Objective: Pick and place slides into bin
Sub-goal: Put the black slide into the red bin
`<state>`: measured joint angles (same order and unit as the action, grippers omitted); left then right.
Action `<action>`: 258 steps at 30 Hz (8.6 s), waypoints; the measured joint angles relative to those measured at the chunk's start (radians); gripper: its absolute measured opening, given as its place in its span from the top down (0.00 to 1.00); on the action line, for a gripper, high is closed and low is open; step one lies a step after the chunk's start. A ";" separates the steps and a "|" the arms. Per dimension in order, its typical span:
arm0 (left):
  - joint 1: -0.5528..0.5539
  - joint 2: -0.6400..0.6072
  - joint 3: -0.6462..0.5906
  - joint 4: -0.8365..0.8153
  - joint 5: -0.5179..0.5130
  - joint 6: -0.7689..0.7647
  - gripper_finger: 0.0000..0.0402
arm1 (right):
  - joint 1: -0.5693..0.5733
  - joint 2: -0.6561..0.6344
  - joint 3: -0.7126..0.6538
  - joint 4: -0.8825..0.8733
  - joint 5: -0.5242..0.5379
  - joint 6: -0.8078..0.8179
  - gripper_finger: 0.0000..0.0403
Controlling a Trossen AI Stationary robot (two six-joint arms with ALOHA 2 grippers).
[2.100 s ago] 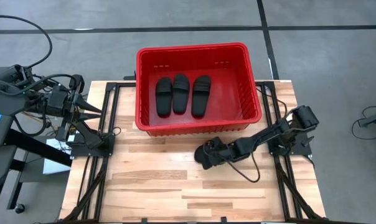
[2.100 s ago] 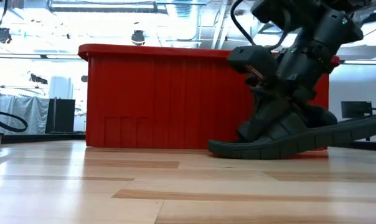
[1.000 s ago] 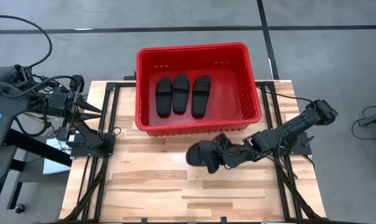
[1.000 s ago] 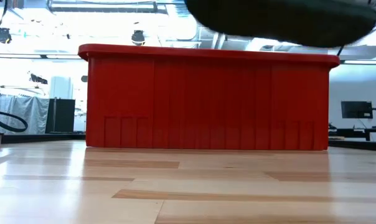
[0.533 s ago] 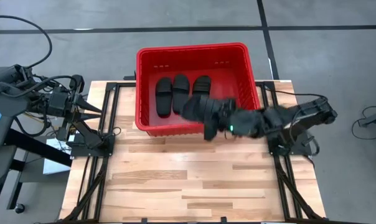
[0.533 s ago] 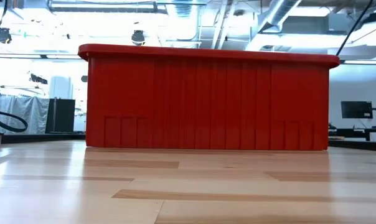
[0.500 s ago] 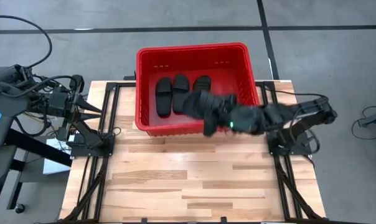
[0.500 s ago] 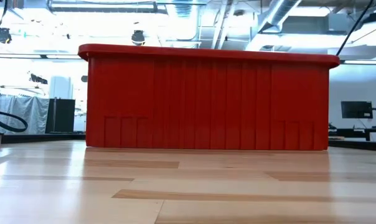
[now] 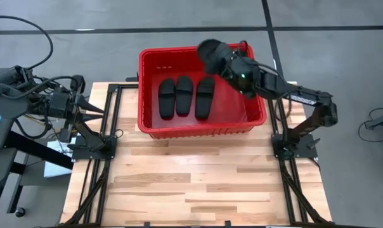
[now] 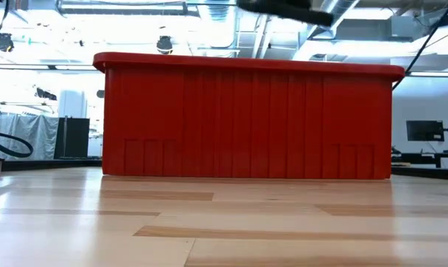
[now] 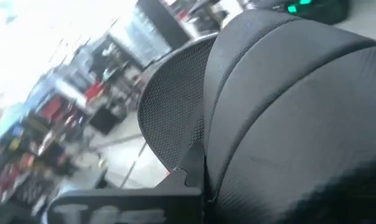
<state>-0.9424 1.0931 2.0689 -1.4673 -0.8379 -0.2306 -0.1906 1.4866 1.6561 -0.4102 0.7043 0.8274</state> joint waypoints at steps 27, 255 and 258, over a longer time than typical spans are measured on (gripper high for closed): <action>0.000 0.000 0.000 -0.001 -0.063 0.003 0.90 | -0.230 0.336 -0.008 -0.311 -0.079 0.658 1.00; 0.000 0.000 0.000 0.018 -0.138 0.010 0.90 | -0.446 0.591 0.012 -0.378 -0.343 0.868 0.48; 0.000 0.000 0.000 0.018 -0.138 0.010 0.90 | -0.450 0.590 0.052 -0.463 -0.338 0.866 0.48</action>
<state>-0.9422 1.0935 2.0688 -1.4498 -0.9756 -0.2203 -0.6402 2.0762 1.7080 -0.8735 0.3660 1.6930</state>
